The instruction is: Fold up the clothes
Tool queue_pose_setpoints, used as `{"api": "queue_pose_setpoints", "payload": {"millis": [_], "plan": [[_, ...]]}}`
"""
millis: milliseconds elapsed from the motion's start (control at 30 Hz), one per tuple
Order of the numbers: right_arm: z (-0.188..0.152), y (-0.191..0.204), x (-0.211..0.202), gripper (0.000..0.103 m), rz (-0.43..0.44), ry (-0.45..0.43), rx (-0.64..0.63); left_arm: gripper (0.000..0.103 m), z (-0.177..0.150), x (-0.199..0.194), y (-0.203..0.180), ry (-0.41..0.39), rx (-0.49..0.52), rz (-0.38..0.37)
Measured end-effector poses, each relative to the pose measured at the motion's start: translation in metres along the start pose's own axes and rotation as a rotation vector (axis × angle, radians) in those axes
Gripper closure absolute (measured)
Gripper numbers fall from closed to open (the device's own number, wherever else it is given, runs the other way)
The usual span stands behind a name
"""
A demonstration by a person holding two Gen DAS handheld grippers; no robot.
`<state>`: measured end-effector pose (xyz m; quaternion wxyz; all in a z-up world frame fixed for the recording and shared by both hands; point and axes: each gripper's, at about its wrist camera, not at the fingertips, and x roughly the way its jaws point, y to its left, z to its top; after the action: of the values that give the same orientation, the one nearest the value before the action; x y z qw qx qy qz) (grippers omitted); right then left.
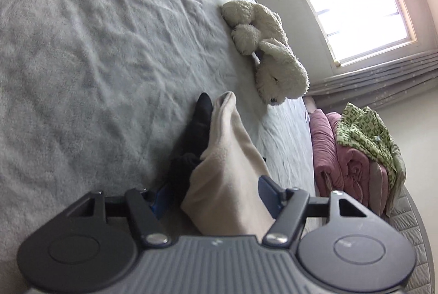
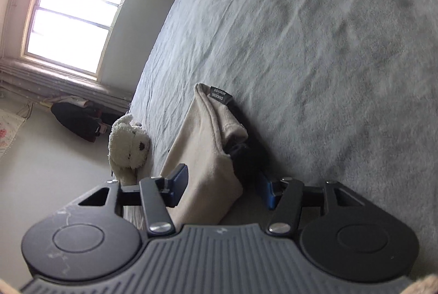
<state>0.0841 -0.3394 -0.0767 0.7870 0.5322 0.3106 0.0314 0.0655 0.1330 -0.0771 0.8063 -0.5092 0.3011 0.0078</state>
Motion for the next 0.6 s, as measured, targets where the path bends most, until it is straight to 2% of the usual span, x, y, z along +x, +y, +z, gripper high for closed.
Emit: {"api": "queue_pose_setpoints", "payload": {"millis": [33, 67, 133, 167, 333, 433, 600], "plan": [[0.002, 0.000, 0.002, 0.046, 0.002, -0.004, 0.001, 0.037, -0.001, 0.002, -0.001, -0.016, -0.001, -0.001], [0.003, 0.003, 0.005, 0.057, -0.010, -0.010, -0.024, 0.042, -0.001, 0.003, -0.002, -0.029, -0.002, 0.010], [0.004, 0.007, 0.010, 0.071, -0.030, -0.021, -0.072, 0.066, -0.001, 0.005, -0.001, -0.046, -0.004, 0.036], [0.003, 0.008, 0.011, 0.074, -0.035, -0.026, -0.091, 0.071, -0.001, 0.006, 0.000, -0.050, -0.006, 0.051], [-0.004, 0.022, 0.001, 0.079, -0.066, -0.062, -0.128, 0.076, 0.000, -0.002, -0.006, -0.062, 0.005, 0.065], [-0.011, 0.036, -0.015, 0.080, -0.049, -0.078, -0.161, 0.077, 0.001, -0.012, -0.007, -0.058, -0.018, 0.054], [-0.025, 0.048, -0.041, 0.080, -0.042, -0.052, -0.192, 0.077, -0.001, -0.043, -0.008, -0.058, -0.003, 0.062]]}}
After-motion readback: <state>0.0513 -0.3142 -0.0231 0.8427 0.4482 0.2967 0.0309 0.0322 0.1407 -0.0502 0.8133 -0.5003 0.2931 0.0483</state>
